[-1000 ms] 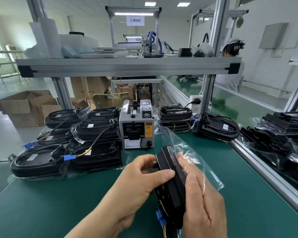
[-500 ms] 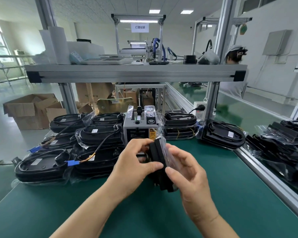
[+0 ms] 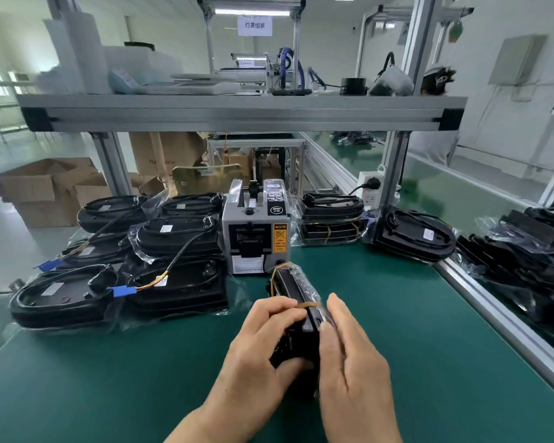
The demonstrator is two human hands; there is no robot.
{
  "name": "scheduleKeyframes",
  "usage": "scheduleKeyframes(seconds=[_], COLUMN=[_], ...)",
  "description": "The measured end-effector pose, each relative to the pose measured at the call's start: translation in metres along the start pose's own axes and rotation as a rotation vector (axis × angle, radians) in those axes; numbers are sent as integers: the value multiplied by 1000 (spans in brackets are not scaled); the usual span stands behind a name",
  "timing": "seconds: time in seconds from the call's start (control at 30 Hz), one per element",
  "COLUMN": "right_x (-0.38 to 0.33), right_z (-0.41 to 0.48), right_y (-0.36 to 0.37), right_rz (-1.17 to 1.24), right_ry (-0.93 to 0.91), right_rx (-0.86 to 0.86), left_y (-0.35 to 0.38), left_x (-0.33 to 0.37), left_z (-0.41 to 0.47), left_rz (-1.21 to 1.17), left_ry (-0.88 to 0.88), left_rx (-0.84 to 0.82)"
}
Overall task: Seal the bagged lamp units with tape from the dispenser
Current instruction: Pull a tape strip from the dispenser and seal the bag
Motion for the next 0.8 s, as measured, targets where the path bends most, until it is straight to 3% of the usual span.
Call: scheduleKeyframes(seconds=[0.2, 0.33, 0.4, 0.47, 0.53, 0.63, 0.7, 0.8], right_x=[7, 12, 13, 9, 8, 0, -7, -13], right_z=[-9, -6, -4, -3, -3, -4, -5, -5], right_y=[-16, -10, -12, -12, -12, -13, -13, -14], right_rz=[194, 212, 172, 134, 121, 119, 118, 75], right_ry=[111, 140, 113, 85, 51, -22, -59, -121], right_rx=[173, 138, 135, 136, 141, 176, 192, 201], left_y=[-1, -2, -7, -17, -17, 2, 17, 34], left_x=[-5, -5, -14, -44, -96, -158, -181, -194], left_z=[-8, -5, 3, 20, 35, 52, 57, 64], left_rz=[13, -22, -87, -159, -264, -463, -566, -637], left_ry=[9, 38, -29, -289, -670, -1094, -1275, -1385], left_rx=[-13, -51, -53, 46, 174, 236, 242, 208])
Point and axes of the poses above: each hand's wrist, its own z-axis towards the middle knuckle, its own y-axis out of the palm, x = y × z, the point moved 10 cm from there along z, towards the middle knuckle, and after that the axes turned 11 degrees about z, right-handed, at the moved point
